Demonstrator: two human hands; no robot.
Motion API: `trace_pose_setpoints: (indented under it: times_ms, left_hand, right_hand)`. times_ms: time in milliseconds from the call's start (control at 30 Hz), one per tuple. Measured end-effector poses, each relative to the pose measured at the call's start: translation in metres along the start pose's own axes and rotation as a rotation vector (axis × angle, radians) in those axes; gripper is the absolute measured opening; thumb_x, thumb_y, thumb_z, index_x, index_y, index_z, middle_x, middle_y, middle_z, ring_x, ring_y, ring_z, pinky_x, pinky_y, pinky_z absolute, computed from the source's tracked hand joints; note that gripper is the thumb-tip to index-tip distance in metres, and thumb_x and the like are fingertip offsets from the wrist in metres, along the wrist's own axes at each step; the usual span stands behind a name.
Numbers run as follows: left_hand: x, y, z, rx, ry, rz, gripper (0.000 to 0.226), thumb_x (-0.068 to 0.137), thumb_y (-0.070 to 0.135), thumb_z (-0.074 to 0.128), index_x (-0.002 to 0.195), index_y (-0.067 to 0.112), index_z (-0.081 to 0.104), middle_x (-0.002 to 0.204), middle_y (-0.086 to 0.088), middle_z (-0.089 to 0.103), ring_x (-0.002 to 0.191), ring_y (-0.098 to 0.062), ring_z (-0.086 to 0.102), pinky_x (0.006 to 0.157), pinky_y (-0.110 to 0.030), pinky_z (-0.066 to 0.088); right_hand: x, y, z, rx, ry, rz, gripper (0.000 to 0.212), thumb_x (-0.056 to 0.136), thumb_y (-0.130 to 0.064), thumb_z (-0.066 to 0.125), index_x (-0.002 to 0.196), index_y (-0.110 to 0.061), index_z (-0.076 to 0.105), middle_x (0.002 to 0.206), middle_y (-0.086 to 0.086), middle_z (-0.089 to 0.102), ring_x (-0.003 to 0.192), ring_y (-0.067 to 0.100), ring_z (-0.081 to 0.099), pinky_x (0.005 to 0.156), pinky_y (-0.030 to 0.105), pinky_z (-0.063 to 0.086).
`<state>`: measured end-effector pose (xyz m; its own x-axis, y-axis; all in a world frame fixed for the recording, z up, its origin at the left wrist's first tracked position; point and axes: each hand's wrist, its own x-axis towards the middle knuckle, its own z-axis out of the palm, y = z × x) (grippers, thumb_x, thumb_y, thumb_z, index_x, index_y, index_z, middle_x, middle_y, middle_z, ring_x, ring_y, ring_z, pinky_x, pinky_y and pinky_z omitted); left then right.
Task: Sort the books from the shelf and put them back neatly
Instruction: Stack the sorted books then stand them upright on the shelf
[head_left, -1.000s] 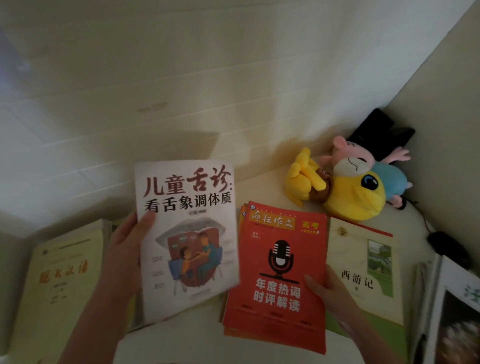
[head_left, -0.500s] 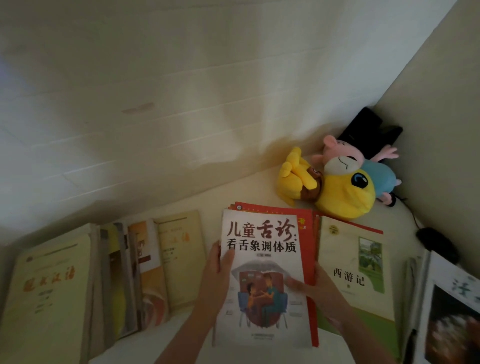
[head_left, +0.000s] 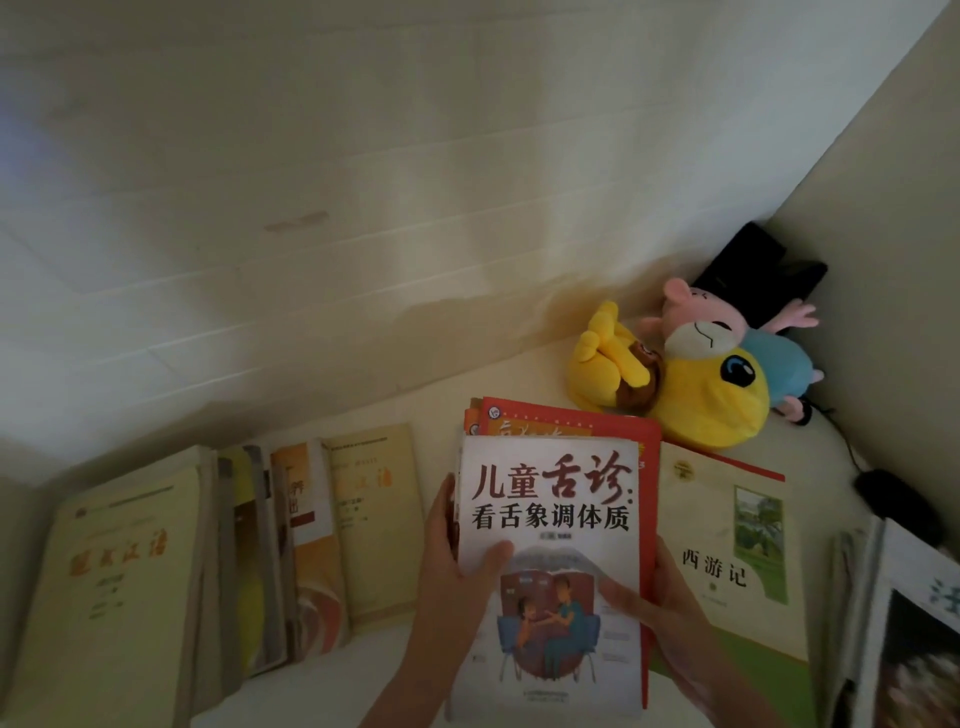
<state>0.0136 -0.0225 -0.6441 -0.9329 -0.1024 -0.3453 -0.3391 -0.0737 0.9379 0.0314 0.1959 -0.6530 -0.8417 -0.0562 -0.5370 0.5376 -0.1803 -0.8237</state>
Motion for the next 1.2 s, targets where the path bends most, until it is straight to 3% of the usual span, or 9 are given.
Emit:
trace_pose_setpoints:
  times_ms: [133, 233, 433, 633, 800, 867, 967, 1067, 1200]
  left_hand:
    - [-0.016, 0.027, -0.005, -0.030, -0.044, 0.010, 0.059, 0.071, 0.010, 0.077, 0.118, 0.029, 0.048, 0.106, 0.005, 0.069, 0.097, -0.012, 0.068, 0.069, -0.022, 0.056]
    - [-0.026, 0.060, -0.010, -0.088, -0.091, 0.089, 0.063, 0.065, 0.013, 0.080, 0.114, 0.032, 0.046, 0.102, 0.015, 0.070, 0.094, -0.007, 0.068, 0.069, -0.021, 0.055]
    - [-0.001, 0.072, -0.020, 0.153, -0.092, 0.236, 0.056, 0.075, 0.010, 0.076, 0.118, 0.025, 0.044, 0.097, 0.035, 0.063, 0.092, 0.011, 0.061, 0.075, -0.018, 0.055]
    - [0.007, 0.068, -0.020, 0.242, -0.130, 0.276, 0.062, 0.070, -0.003, 0.079, 0.110, 0.029, 0.043, 0.096, 0.019, 0.063, 0.093, 0.014, 0.059, 0.070, -0.008, 0.048]
    - [0.010, 0.060, -0.023, 0.203, -0.169, 0.223, 0.064, 0.063, 0.000, 0.084, 0.119, 0.002, 0.053, 0.103, -0.005, 0.068, 0.091, 0.003, 0.066, 0.068, -0.011, 0.051]
    - [0.012, 0.053, -0.027, 0.185, -0.220, 0.183, 0.064, 0.059, 0.003, 0.085, 0.117, -0.001, 0.058, 0.099, -0.004, 0.071, 0.091, -0.001, 0.068, 0.069, -0.013, 0.053]
    - [0.010, 0.046, -0.027, 0.189, -0.226, 0.142, 0.059, 0.055, 0.012, 0.085, 0.109, 0.003, 0.064, 0.092, 0.010, 0.075, 0.088, -0.002, 0.069, 0.071, -0.022, 0.058]
    - [0.013, 0.044, -0.024, 0.182, -0.158, 0.102, 0.048, 0.057, 0.001, 0.088, 0.101, 0.002, 0.068, 0.081, 0.014, 0.074, 0.077, -0.002, 0.071, 0.060, -0.016, 0.053]
    - [0.017, 0.064, -0.029, 0.208, -0.079, 0.162, 0.047, 0.055, 0.015, 0.092, 0.089, 0.036, 0.067, 0.073, 0.036, 0.066, 0.073, 0.016, 0.063, 0.058, -0.011, 0.049]
  right_hand:
    - [-0.017, -0.023, 0.002, -0.025, -0.024, -0.079, 0.085, 0.057, -0.017, 0.089, 0.129, -0.039, 0.047, 0.122, -0.010, 0.066, 0.106, 0.012, 0.065, 0.074, 0.028, 0.057]
    - [-0.021, -0.050, 0.003, -0.125, -0.014, -0.239, 0.099, 0.049, -0.033, 0.093, 0.134, -0.040, 0.043, 0.128, -0.014, 0.061, 0.114, 0.006, 0.060, 0.085, 0.028, 0.055]
    - [-0.001, -0.073, 0.021, -0.319, -0.013, -0.361, 0.065, 0.068, 0.017, 0.067, 0.123, -0.012, 0.046, 0.107, -0.011, 0.071, 0.099, 0.007, 0.067, 0.079, 0.023, 0.056]
    - [0.006, -0.058, 0.017, -0.382, 0.017, -0.399, 0.063, 0.058, -0.016, 0.083, 0.114, -0.004, 0.058, 0.106, -0.004, 0.072, 0.099, 0.011, 0.068, 0.077, 0.018, 0.053]
    - [0.002, -0.044, 0.025, -0.342, 0.103, -0.304, 0.077, 0.054, -0.045, 0.090, 0.114, -0.006, 0.060, 0.107, 0.003, 0.072, 0.102, 0.020, 0.068, 0.087, 0.044, 0.055]
    - [0.002, -0.041, 0.024, -0.371, 0.114, -0.269, 0.081, 0.050, -0.056, 0.087, 0.111, -0.008, 0.064, 0.104, -0.002, 0.073, 0.100, 0.015, 0.068, 0.089, 0.044, 0.054]
    - [-0.002, -0.041, 0.031, -0.398, 0.124, -0.275, 0.053, 0.063, -0.038, 0.082, 0.108, -0.019, 0.063, 0.098, -0.015, 0.071, 0.096, 0.004, 0.066, 0.089, 0.036, 0.053]
    - [-0.001, -0.044, 0.035, -0.408, 0.135, -0.298, 0.086, 0.056, -0.065, 0.078, 0.119, -0.010, 0.060, 0.107, -0.007, 0.071, 0.100, 0.006, 0.066, 0.087, 0.035, 0.056]
    - [-0.004, -0.063, 0.049, -0.332, -0.026, -0.313, 0.078, 0.076, -0.025, 0.073, 0.142, -0.029, 0.030, 0.132, -0.016, 0.056, 0.121, 0.004, 0.054, 0.094, 0.028, 0.051]
